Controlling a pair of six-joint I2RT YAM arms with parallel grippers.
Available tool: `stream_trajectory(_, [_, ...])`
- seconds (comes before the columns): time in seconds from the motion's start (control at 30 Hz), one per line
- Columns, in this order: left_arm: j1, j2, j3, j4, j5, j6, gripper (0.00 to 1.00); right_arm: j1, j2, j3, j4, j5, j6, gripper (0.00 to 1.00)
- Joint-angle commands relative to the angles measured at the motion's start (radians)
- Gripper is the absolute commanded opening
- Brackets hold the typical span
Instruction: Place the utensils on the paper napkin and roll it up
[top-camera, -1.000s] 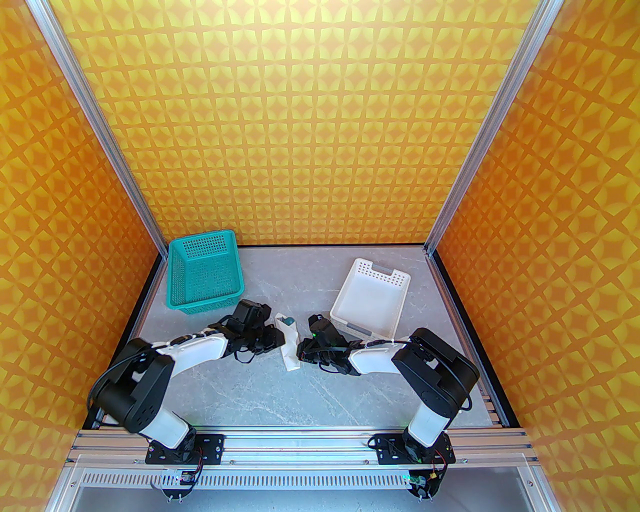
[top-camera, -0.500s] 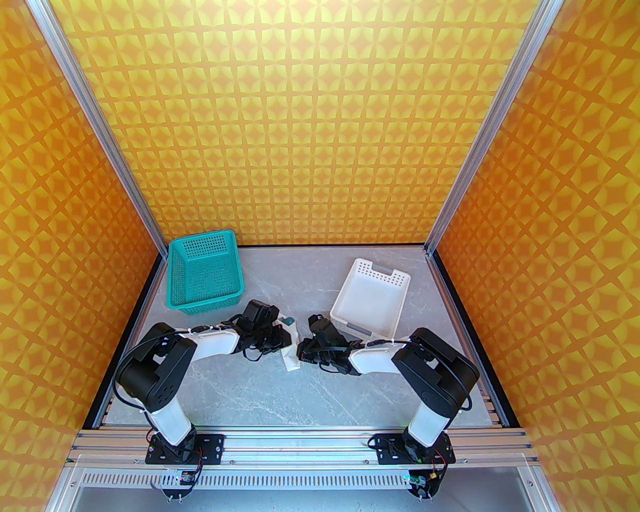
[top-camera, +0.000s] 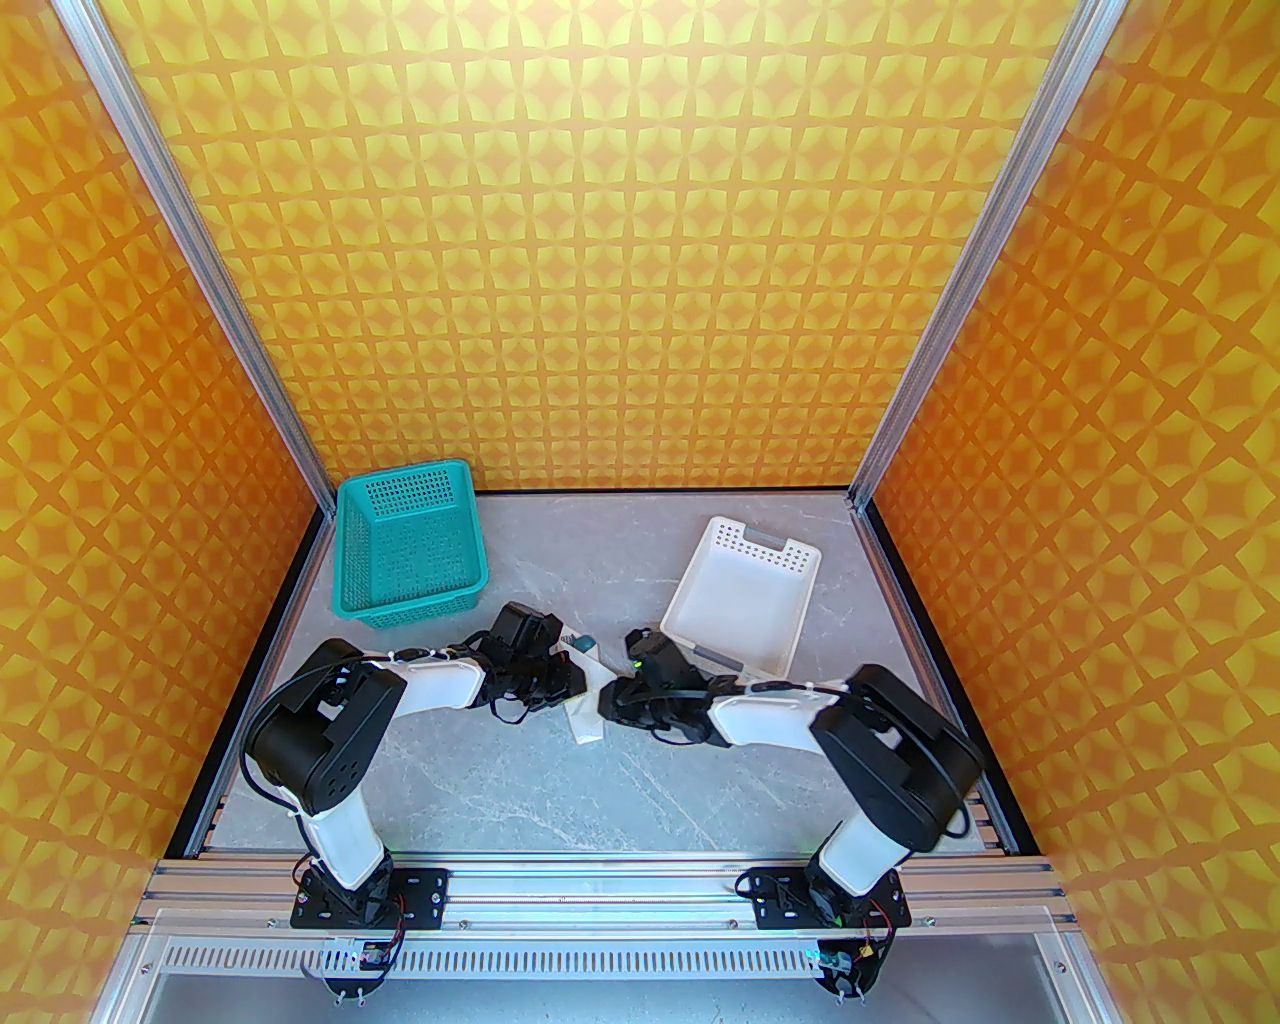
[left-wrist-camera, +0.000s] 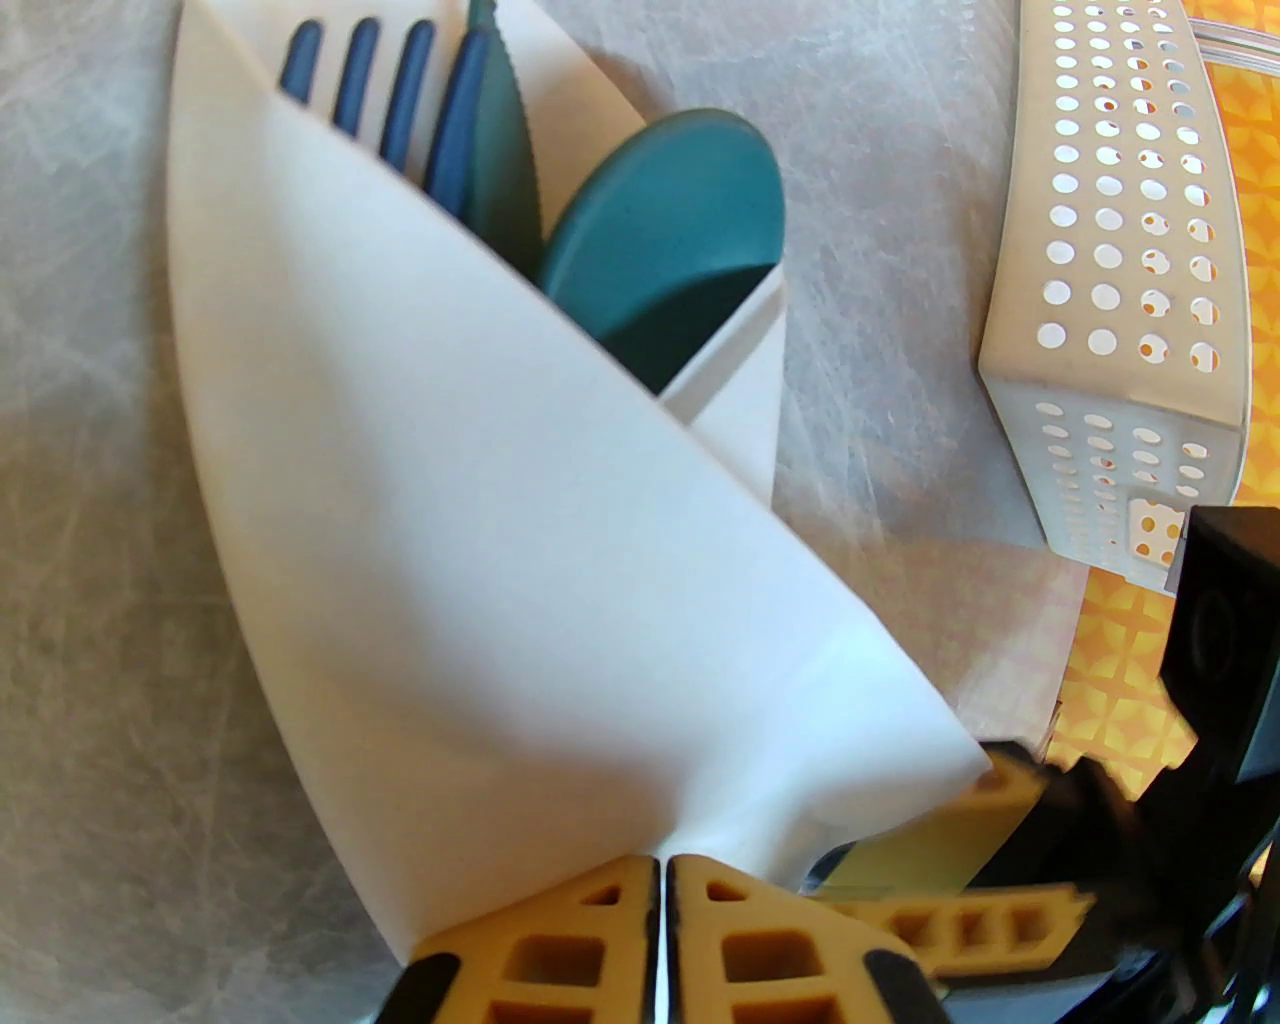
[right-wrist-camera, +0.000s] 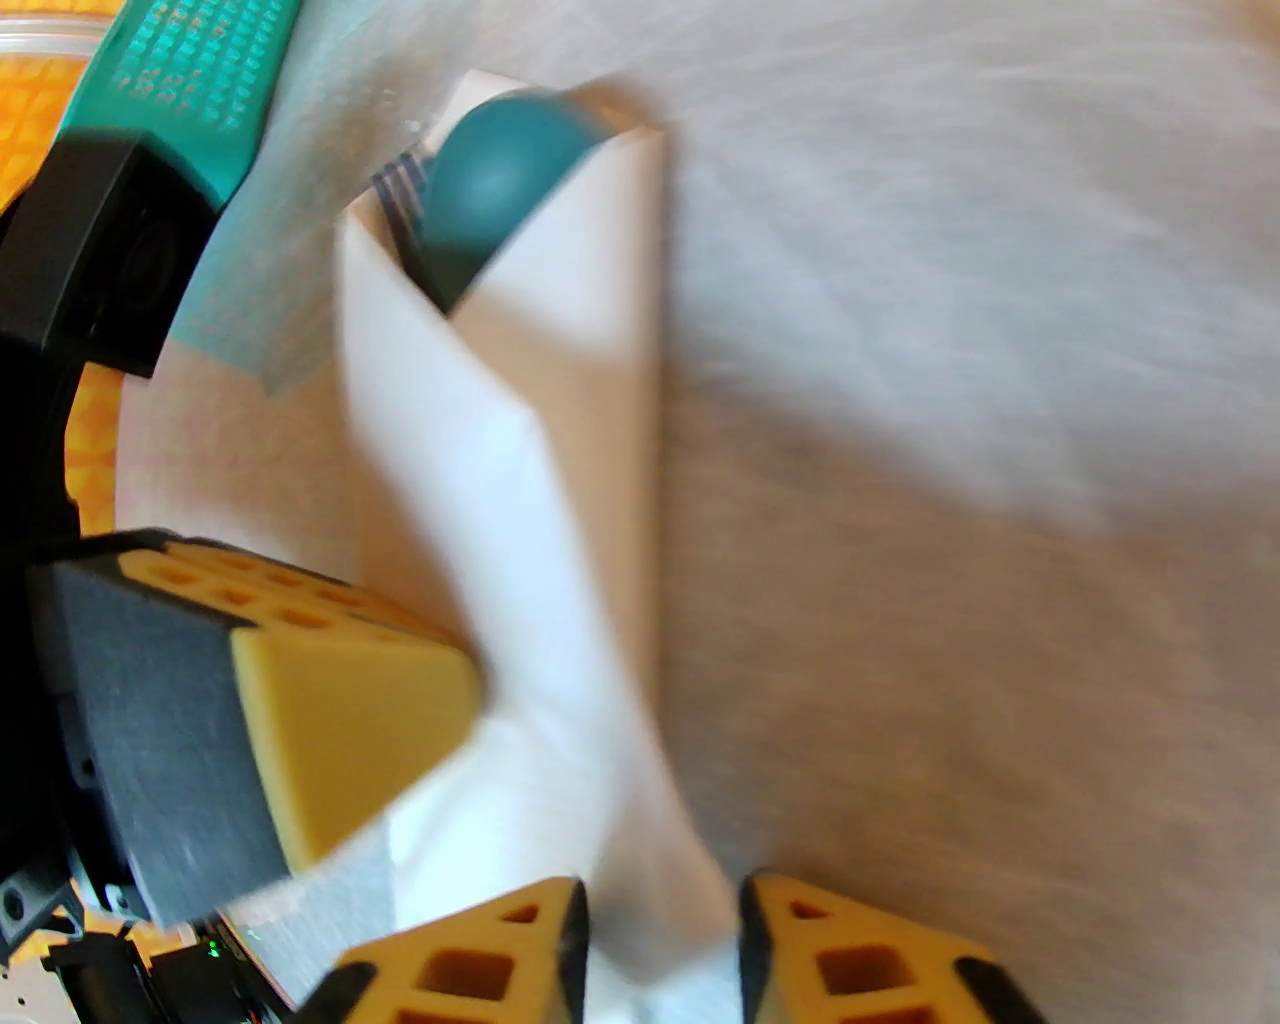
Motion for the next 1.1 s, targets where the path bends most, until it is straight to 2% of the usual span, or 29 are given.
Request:
stream_trajectory(0.0, [-0.007,0.022,-0.003,-0.013,-0.006,-0.008,0.1,-0.024,-0.037,0.019,-0.139,0.029,-0.075,0.41])
stream_trajectory(0.1, [-0.006,0.021,-0.001,-0.013,-0.007,-0.009,0.1,-0.024,-0.025,0.049,-0.159,0.025,-0.099,0.46])
stream_trajectory(0.27, [-0.006,0.016,-0.001,-0.017,-0.008,-0.007,0.09,-0.024,0.009,0.062,-0.085,-0.038,-0.092,0.51])
stream_trajectory(0.5, [-0.006,0.012,0.0,-0.023,-0.01,-0.005,0.09,-0.03,0.063,0.123,-0.078,-0.031,-0.123,0.49])
stream_trajectory(0.7, [-0.006,0.012,0.004,-0.025,-0.01,-0.005,0.09,-0.035,0.086,0.17,-0.102,-0.03,-0.152,0.33])
stream_trajectory(0.93, [-0.006,0.013,0.006,-0.035,-0.012,-0.001,0.09,-0.044,0.09,0.213,-0.238,0.069,-0.209,0.02])
stream_trajectory(1.07, [-0.006,0.014,0.009,-0.039,-0.014,0.002,0.09,-0.044,0.111,0.245,-0.315,0.136,-0.243,0.0])
